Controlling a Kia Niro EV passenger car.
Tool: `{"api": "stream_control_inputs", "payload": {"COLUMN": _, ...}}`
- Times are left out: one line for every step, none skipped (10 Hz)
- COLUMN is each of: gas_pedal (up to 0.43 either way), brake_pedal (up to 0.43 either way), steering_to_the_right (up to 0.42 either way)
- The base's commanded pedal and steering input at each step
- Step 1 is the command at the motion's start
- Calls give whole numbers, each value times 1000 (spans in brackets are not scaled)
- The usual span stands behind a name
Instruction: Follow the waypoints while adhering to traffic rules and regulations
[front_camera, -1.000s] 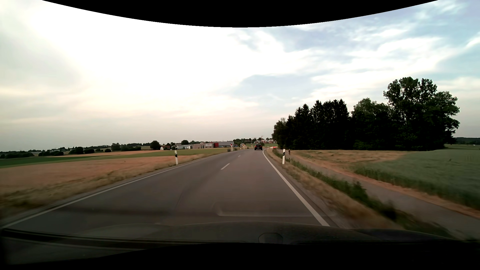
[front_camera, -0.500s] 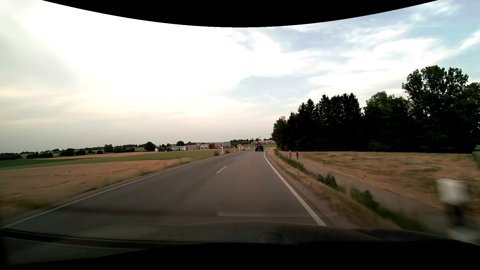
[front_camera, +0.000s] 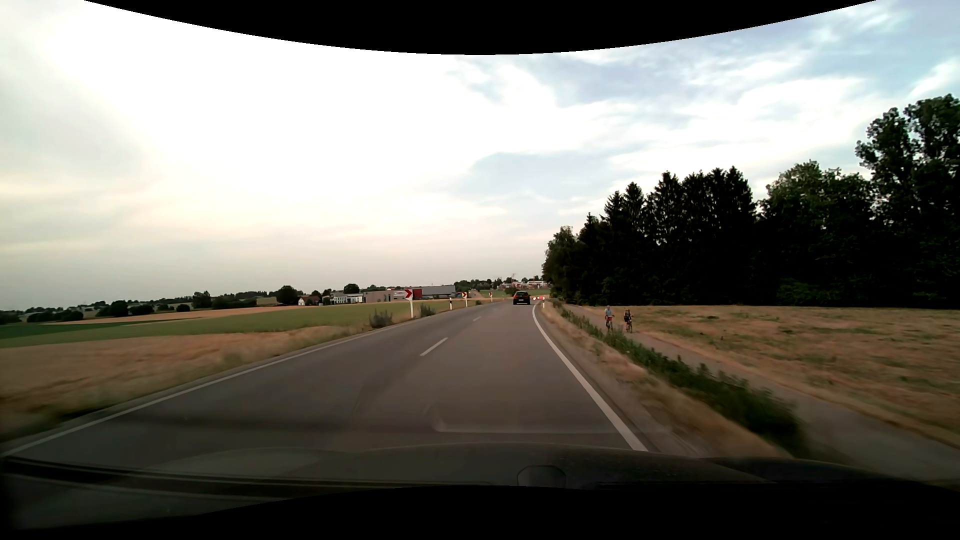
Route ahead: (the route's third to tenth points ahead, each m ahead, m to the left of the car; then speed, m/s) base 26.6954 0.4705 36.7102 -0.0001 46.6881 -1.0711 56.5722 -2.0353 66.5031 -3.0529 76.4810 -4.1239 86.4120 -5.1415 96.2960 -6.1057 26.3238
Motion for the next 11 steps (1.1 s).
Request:
{"api": "stream_control_inputs", "payload": {"gas_pedal": 110, "brake_pedal": 6, "steering_to_the_right": 9}}
{"api": "stream_control_inputs", "payload": {"gas_pedal": 110, "brake_pedal": 6, "steering_to_the_right": 10}}
{"api": "stream_control_inputs", "payload": {"gas_pedal": 110, "brake_pedal": 6, "steering_to_the_right": 11}}
{"api": "stream_control_inputs", "payload": {"gas_pedal": 110, "brake_pedal": 6, "steering_to_the_right": 12}}
{"api": "stream_control_inputs", "payload": {"gas_pedal": 98, "brake_pedal": 6, "steering_to_the_right": 12}}
{"api": "stream_control_inputs", "payload": {"gas_pedal": 98, "brake_pedal": 6, "steering_to_the_right": 12}}
{"api": "stream_control_inputs", "payload": {"gas_pedal": 98, "brake_pedal": 6, "steering_to_the_right": 12}}
{"api": "stream_control_inputs", "payload": {"gas_pedal": 98, "brake_pedal": 6, "steering_to_the_right": 10}}
{"api": "stream_control_inputs", "payload": {"gas_pedal": 98, "brake_pedal": 6, "steering_to_the_right": 10}}
{"api": "stream_control_inputs", "payload": {"gas_pedal": 98, "brake_pedal": 6, "steering_to_the_right": 10}}
{"api": "stream_control_inputs", "payload": {"gas_pedal": 87, "brake_pedal": 6, "steering_to_the_right": 10}}
